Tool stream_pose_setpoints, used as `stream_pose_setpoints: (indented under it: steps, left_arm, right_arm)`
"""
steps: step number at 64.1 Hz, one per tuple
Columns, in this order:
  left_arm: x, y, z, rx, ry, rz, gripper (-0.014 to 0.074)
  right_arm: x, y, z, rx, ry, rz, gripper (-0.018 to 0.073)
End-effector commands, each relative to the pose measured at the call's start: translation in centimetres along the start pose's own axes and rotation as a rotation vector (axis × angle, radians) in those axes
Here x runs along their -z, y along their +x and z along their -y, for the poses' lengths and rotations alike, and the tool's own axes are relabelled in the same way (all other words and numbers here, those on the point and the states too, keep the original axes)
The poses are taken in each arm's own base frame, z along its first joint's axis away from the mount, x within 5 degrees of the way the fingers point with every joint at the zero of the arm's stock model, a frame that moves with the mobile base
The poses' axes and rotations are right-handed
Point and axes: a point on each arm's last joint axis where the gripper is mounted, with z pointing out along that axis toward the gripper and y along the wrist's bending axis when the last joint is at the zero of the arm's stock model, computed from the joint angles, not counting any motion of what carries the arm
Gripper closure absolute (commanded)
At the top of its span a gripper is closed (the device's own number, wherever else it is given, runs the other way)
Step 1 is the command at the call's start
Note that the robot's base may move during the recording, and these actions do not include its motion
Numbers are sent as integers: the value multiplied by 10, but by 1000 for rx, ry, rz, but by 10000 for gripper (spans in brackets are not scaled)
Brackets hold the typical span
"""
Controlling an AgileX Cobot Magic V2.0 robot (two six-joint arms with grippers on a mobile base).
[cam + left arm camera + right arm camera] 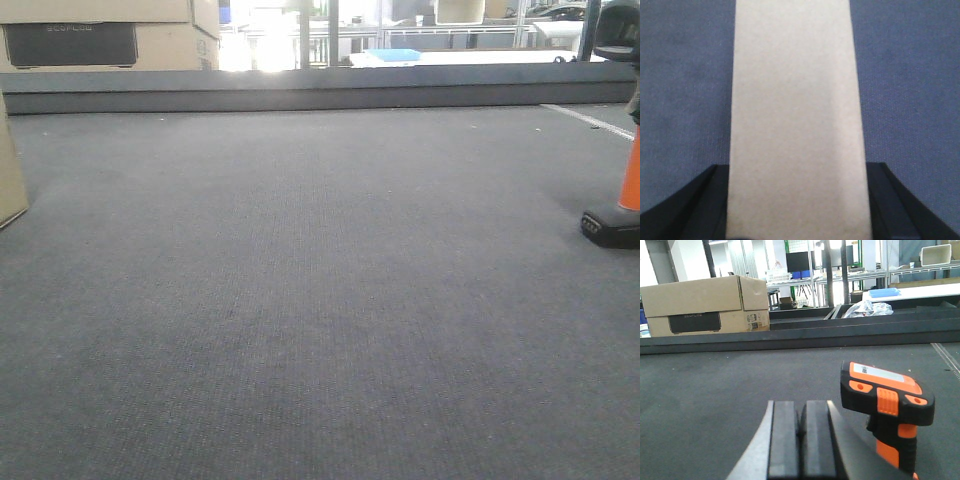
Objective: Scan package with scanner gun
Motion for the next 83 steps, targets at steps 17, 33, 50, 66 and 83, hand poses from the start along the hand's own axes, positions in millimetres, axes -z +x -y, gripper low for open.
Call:
stream_pose_setpoints:
  steps: [17, 33, 50, 66, 83]
  left_arm:
    - [-7, 9, 2, -17, 6, 66, 707]
    - [-7, 8, 2, -17, 6, 75, 594]
    - [-7, 8, 3, -1, 18, 73, 31]
    - [16, 8, 2, 27, 14, 142, 27]
    - [88, 20, 0, 100, 30, 356, 120]
  right_arm:
    - [1, -1, 1, 16, 5, 18, 728]
    - [1, -1, 1, 16, 5, 18, 728]
    - [1, -1, 1, 16, 5, 18, 728]
    - [1, -1, 1, 16, 5, 18, 728]
    - [1, -1, 1, 16, 5, 18, 728]
